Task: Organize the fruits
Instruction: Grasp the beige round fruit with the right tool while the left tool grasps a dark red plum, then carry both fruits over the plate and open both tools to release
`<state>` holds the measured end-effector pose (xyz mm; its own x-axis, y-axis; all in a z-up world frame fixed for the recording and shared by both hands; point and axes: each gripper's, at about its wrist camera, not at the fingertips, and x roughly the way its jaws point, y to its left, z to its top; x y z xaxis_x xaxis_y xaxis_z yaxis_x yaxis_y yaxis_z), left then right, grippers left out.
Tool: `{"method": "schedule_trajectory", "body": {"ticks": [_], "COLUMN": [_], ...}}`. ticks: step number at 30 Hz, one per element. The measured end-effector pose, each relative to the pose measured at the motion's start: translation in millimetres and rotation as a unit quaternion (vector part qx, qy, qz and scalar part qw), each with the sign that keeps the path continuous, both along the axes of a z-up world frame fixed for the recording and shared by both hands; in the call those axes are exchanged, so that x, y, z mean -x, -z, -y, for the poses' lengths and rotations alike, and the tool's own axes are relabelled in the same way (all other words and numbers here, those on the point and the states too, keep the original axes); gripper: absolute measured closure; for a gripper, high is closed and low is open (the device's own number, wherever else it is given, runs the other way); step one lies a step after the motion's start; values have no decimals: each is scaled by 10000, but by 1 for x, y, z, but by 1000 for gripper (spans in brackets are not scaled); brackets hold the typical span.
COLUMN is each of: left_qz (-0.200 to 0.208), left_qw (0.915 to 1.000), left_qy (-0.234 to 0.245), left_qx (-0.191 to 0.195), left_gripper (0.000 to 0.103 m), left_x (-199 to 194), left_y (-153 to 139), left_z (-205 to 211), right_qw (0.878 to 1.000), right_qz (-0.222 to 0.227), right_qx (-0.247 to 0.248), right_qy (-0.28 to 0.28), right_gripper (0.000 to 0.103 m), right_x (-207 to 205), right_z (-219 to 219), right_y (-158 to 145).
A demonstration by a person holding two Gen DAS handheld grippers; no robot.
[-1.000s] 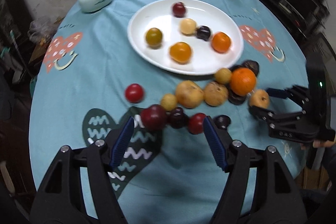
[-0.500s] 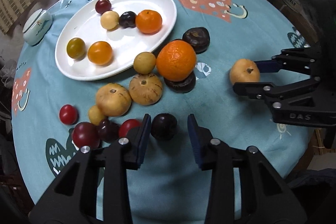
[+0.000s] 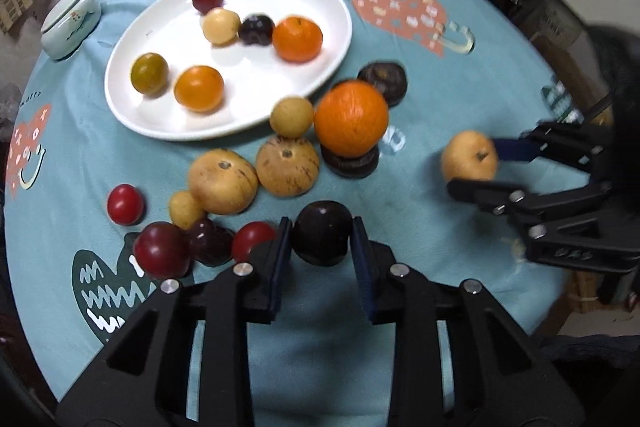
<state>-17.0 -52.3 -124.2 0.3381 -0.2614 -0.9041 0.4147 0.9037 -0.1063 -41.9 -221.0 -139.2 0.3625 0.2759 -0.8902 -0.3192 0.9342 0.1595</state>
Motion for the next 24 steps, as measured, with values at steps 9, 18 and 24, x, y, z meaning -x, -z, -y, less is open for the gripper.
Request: {"method": "schedule_trajectory", "body": {"ticks": [9,18,24], "left_qz": [725,697,521], "left_qw": [9947,9883,9902], "left_qy": [-622,-1353,-1294], "left_qx": [371,14,-106], "left_gripper": [73,73,73], "left_x": [-36,-129,-152], "left_y": [-64,-60,-36], "left_z": [-33,-44,-40], "right_qw": [9976,9920,9950], "right_qz": [582,1197,965], "right_qx": [-140,-127,58], "right_qy": [-333,-372,-262], "right_gripper": [57,57,57], "right_x": [-32,-125,-174], "right_z": [-27,-60,-67], "right_y": [-49,-87,-61]}}
